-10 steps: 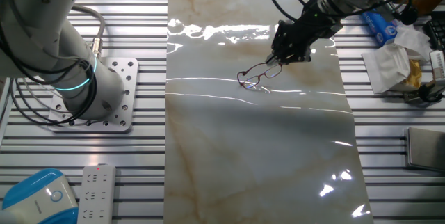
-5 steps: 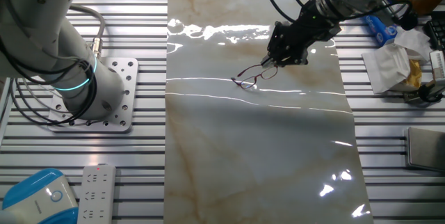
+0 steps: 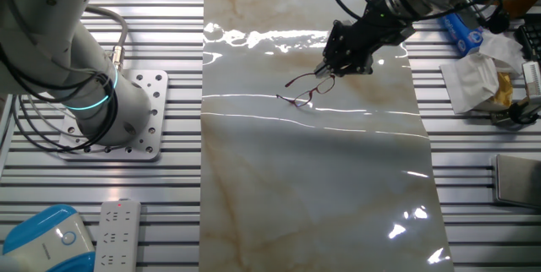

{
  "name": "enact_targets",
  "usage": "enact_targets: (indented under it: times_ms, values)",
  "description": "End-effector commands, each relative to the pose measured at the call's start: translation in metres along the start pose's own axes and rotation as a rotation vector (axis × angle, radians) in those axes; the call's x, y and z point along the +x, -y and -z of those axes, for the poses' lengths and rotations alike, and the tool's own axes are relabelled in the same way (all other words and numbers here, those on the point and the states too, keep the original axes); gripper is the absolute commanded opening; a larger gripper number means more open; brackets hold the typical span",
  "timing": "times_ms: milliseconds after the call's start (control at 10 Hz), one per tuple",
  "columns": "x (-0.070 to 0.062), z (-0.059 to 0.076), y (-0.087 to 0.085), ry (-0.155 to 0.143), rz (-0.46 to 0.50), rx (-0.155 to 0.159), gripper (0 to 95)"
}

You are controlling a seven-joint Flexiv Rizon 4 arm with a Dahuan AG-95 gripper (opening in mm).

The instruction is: Unfold the leg of the glasses (with one hand)

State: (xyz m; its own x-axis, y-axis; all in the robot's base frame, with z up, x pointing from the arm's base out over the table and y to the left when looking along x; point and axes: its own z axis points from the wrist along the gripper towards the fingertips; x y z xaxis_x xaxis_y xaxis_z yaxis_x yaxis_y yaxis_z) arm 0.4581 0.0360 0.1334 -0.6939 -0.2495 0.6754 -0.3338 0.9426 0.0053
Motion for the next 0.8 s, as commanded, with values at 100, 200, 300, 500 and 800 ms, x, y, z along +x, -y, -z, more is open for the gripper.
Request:
enact_targets:
  times_ms: [100,200,300,500,800]
  values:
    - [0.0065,0.0014,-0.0004,-0.009,-0.003,-0.005,0.0]
    - [0.0094,0.0016,-0.0004,-0.013,-0.004,-0.007,0.0]
    - [0.011,0.0016,-0.0003,-0.015,-0.005,-0.008,0.0]
    - [0.0129,0.0019,-0.0011,-0.021,-0.007,-0.01,0.0]
    - [0.0102,0.0021,-0.0018,-0.045,-0.005,-0.027,0.0]
